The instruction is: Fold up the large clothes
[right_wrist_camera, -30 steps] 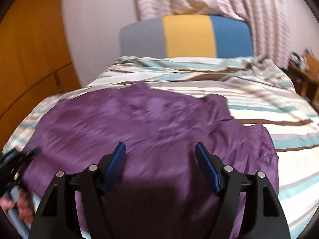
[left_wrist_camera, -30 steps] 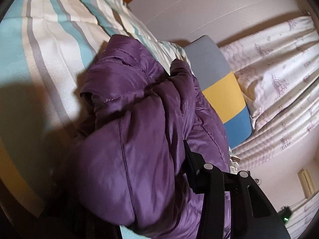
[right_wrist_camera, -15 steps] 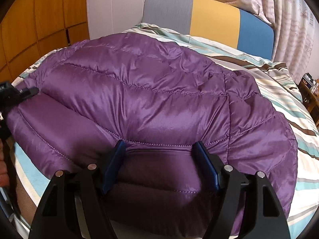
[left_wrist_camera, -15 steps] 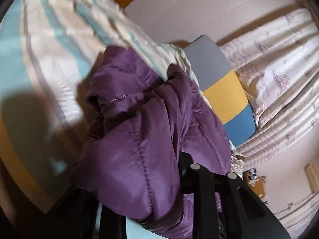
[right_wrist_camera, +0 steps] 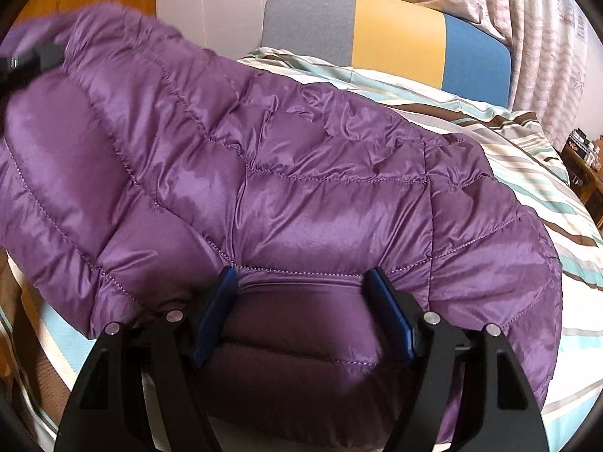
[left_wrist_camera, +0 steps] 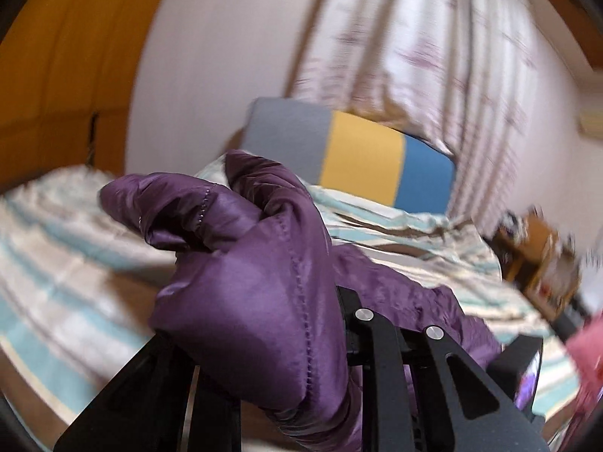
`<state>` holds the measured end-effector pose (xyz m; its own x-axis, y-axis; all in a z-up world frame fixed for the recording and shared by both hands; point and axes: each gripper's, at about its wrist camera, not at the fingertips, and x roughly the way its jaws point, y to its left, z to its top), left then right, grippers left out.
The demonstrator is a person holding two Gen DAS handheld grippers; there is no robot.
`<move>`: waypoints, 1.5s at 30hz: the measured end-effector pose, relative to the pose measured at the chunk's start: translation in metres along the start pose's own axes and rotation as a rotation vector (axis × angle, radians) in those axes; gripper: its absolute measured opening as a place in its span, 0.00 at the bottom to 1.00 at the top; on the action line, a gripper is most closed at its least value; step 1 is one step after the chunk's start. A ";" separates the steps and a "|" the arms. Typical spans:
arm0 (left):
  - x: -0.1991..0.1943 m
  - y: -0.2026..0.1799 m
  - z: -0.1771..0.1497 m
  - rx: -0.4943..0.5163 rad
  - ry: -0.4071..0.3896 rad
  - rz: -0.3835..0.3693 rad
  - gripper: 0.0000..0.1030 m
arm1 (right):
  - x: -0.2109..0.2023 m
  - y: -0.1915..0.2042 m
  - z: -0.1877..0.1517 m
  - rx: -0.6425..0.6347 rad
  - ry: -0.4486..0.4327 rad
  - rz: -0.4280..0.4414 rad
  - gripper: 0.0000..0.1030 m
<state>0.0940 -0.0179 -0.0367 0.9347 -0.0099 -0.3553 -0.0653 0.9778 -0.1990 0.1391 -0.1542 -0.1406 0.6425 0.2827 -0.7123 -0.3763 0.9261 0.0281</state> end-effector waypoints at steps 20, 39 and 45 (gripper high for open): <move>0.035 -0.151 -0.037 0.599 0.042 -0.151 0.20 | -0.097 -0.179 -0.022 0.501 -0.174 -0.221 0.80; 0.072 -0.216 -0.107 0.616 0.253 -0.314 0.20 | -0.108 -0.230 -0.053 0.614 -0.112 -0.471 0.81; 0.078 -0.214 -0.115 0.606 0.275 -0.336 0.20 | -0.107 -0.225 -0.050 0.557 -0.105 -0.542 0.81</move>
<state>0.1405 -0.2521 -0.1263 0.7442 -0.3031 -0.5952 0.4871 0.8560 0.1733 0.1214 -0.4055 -0.1058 0.7111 -0.2482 -0.6578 0.3801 0.9228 0.0626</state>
